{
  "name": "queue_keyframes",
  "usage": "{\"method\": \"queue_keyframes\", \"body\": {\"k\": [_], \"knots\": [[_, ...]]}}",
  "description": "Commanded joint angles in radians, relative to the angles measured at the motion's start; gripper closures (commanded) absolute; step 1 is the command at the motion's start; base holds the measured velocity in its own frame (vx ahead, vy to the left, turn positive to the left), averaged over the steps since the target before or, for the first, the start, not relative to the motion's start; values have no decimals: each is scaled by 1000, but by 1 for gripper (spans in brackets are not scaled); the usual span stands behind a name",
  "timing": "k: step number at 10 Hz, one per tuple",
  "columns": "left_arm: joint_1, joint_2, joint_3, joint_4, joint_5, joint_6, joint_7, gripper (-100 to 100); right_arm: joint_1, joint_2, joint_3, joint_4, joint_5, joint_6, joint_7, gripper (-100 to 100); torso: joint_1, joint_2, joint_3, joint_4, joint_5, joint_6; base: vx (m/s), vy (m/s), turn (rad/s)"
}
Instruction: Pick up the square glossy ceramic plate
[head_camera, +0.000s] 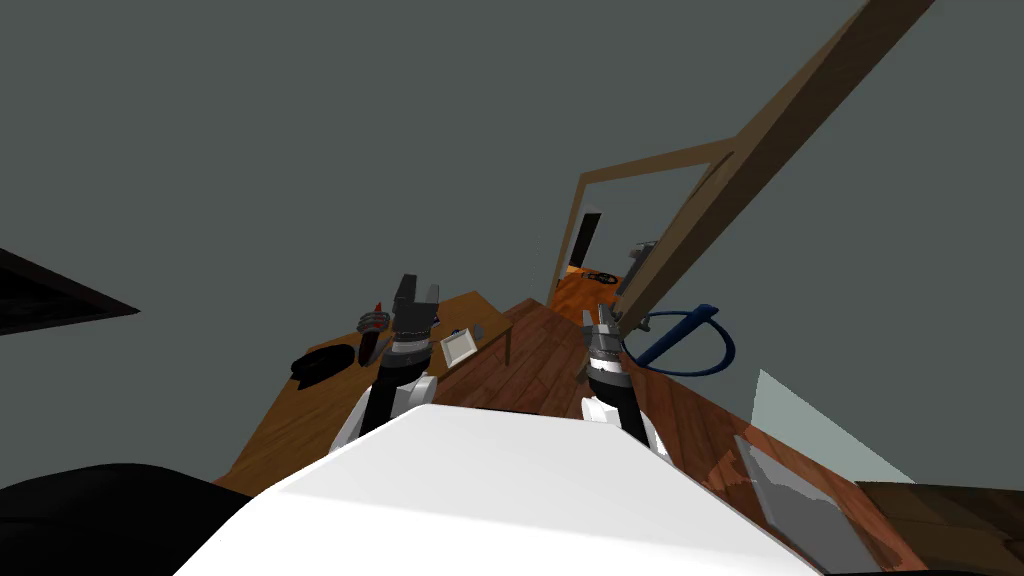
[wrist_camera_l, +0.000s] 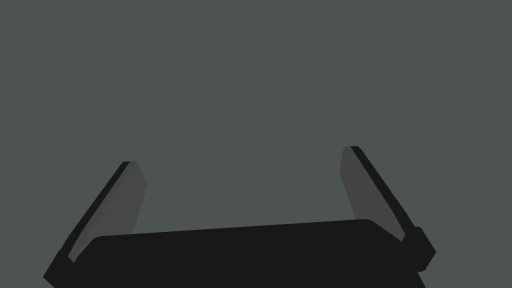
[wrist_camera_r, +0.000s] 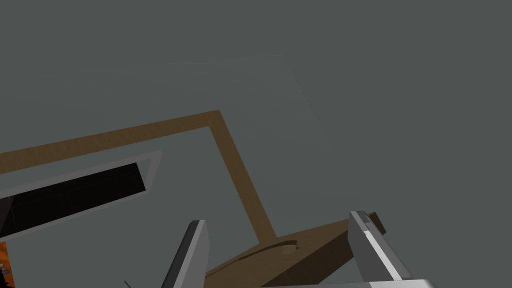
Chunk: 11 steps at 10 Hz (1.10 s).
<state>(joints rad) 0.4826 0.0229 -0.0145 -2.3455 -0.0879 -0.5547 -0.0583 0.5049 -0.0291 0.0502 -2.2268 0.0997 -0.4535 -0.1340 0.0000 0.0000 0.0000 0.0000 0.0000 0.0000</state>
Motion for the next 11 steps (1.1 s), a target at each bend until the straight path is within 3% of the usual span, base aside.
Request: {"method": "queue_keyframes", "body": {"k": [1,4,10,11], "knots": [[-2,15,-2,34,4,-9,-5,-100,0,0,0,0,0,0,0,0,0,0,0,0,0,0,-11,21,-47],[-6,33,-4,84,9,-22,-11,-100,0,0,0,0,0,0,0,0,4,1,1,0,1,0,-19,45,-45],[-30,88,-11,281,27,-74,-31,-100,0,0,0,0,0,0,0,0,4,2,1,1,1,0,-29,53,-60],[-30,88,-11,290,27,-74,-31,-100,0,0,0,0,0,0,0,0,4,2,1,0,1,0,-18,43,-33]]}}
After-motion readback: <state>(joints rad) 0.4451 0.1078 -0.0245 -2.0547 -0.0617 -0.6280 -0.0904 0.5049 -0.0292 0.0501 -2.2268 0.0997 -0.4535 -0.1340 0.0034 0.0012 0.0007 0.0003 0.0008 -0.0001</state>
